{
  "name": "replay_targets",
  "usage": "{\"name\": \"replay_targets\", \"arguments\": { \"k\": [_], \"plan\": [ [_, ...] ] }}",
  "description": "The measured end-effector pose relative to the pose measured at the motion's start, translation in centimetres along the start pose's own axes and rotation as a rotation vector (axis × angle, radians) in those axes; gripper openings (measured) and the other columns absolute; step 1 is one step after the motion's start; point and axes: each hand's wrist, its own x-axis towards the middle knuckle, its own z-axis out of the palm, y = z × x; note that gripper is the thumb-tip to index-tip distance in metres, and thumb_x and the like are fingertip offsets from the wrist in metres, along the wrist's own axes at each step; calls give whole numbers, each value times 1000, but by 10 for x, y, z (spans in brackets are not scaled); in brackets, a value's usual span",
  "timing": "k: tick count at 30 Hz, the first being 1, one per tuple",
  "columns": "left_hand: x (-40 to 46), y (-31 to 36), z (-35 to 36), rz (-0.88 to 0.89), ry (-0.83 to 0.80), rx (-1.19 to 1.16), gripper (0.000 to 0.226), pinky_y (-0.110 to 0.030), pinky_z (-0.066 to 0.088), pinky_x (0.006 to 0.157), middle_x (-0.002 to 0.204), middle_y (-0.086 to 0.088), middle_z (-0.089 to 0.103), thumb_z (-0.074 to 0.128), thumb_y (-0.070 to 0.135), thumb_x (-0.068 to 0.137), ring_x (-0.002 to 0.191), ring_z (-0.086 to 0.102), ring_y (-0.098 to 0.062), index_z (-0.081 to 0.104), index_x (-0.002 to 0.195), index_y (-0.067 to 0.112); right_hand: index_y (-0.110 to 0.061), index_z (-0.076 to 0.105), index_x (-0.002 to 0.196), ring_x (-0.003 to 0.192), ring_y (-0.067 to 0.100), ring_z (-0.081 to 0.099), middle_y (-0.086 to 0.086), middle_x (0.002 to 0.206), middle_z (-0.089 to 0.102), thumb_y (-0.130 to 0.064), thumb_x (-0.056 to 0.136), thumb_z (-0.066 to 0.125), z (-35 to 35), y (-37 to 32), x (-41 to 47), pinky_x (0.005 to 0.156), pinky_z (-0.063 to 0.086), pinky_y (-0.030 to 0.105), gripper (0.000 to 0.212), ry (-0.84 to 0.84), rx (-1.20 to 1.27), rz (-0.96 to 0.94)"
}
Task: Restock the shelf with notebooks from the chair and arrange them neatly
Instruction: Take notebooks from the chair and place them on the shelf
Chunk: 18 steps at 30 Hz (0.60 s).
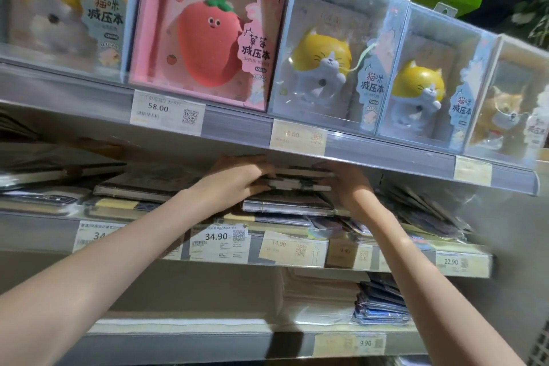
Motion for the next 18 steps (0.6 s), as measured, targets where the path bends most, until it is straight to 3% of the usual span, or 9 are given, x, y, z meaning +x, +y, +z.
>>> {"name": "replay_targets", "arguments": {
  "k": [2,5,8,10,11,13,15,18],
  "plan": [
    [-12,0,-1,9,22,-7,28,-13,38,67,101,2,61,52,25,93,89,58,-12,58,117,13,-34,65,106,94,23,65,0,110,67,-8,85,60,-8,-2,-10,84,53,39,34,75,54,4],
    [-25,1,-6,92,193,41,26,-30,47,76,101,-3,63,58,20,89,90,61,-20,60,113,10,-26,66,111,82,18,68,-6,96,70,1,80,61,-19,4,-29,73,56,34,42,108,24,-97],
    [-33,0,-11,205,285,-32,19,-38,52,74,97,2,60,63,15,84,83,62,-18,62,103,12,-22,70,105,82,11,67,-3,92,71,5,74,66,-34,4,-41,76,55,32,41,149,42,-103],
    [-41,-3,-11,214,295,-74,18,-40,52,74,96,8,57,64,12,83,82,61,-16,61,101,14,-14,71,104,78,9,62,1,93,67,7,71,69,-41,7,-54,75,49,15,38,180,40,-115],
    [-46,-8,-10,205,302,-83,19,-41,52,74,96,11,54,64,10,83,82,60,-16,60,101,16,-9,71,103,79,14,60,4,92,65,5,69,73,-44,10,-61,72,45,14,37,199,20,-124],
    [-58,-20,-5,153,313,-85,22,-42,51,74,96,16,52,63,9,83,84,60,-16,56,100,21,-4,70,99,82,26,57,8,89,64,-4,64,79,-47,21,-78,71,45,29,36,238,-46,-160],
    [-67,-31,-3,79,322,-56,23,-43,50,74,99,12,56,62,10,84,88,61,-21,54,100,24,-6,69,98,85,27,57,5,91,64,-7,65,79,-47,39,-89,71,50,41,35,242,-63,-151],
    [-69,-30,-8,44,299,86,35,-36,45,67,106,10,60,63,13,84,93,61,-22,53,110,33,-14,66,107,97,27,57,2,102,64,-13,70,78,-43,47,-100,74,51,45,39,200,-152,-114]
  ]
}}
